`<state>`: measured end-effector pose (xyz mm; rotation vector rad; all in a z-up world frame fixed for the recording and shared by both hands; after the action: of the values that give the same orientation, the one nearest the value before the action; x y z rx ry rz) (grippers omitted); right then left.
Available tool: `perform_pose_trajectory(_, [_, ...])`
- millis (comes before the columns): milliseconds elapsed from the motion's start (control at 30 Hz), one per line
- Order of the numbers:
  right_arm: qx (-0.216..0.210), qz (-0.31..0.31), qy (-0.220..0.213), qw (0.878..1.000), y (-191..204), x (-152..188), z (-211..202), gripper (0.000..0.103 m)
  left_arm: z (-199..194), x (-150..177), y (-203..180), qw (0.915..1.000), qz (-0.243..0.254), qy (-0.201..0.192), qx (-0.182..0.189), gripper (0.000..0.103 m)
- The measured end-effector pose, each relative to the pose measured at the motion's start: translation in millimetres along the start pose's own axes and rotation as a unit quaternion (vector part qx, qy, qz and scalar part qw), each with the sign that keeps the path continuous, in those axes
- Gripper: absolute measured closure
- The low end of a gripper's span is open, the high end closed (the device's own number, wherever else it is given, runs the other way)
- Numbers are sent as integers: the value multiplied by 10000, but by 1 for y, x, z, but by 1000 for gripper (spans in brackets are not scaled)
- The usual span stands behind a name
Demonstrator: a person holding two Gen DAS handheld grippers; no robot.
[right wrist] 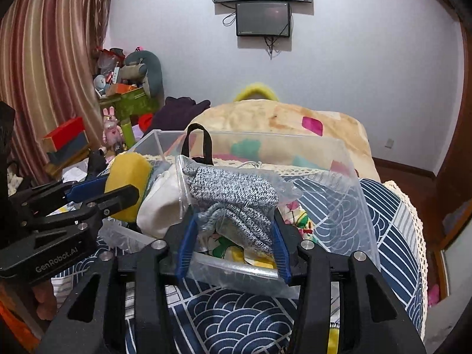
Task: Organize soft objects
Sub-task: 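Carry the sponge with the left tool into the box while the right tool drops the mesh bag in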
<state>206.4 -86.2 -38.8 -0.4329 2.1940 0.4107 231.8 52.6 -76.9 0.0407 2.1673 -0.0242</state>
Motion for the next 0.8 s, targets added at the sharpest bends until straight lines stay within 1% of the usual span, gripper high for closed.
perform_pose_trajectory(100, [-61, 9, 20, 10000, 0, 1, -3, 54, -2, 1, -1, 10000, 0, 22, 50, 60])
perform_pose_trajectory(167, [-124, 17, 17, 9999, 0, 1, -5, 45, -6, 2, -2, 10000, 5, 4, 63, 58])
perform_pose_trajectory(200, [-126, 14, 2, 9999, 0, 2, -7, 44, -8, 2, -2, 10000, 4, -12, 66, 57])
perform_pose_trajectory(367, [-58, -15, -83, 9999, -2, 3, -15, 43, -23, 1, 0, 9998, -60, -135, 104, 52])
perform_pose_trajectory(500, [-12, -18, -286, 9996, -5, -1, -31, 43, -38, -3, -1, 9995, -91, -281, 144, 50])
perform_pose_trajectory(567, [-13, -40, -418, 9991, -7, -4, -41, 43, -46, -5, -3, 9991, -72, -367, 188, 44])
perform_pose_trajectory(700, [41, -39, -709, 9975, -11, -9, -64, 42, -62, -9, -9, 9984, 16, -542, 158, 38])
perform_pose_trajectory(800, [102, -33, -860, 9962, -16, -10, -78, 42, -73, -8, -16, 9976, 119, -664, 153, 24])
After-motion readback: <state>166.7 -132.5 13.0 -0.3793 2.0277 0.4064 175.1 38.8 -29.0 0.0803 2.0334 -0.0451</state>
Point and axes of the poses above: each gripper's, at about its wrist camera, not at the fingertips, and z roughly the way its jaws point, y to its left, x to its underside, the point moved 4 cm from there along z, roughly the way its jaws point, and after that the axes turned 7 degrees about z, right-handed, at the moved point
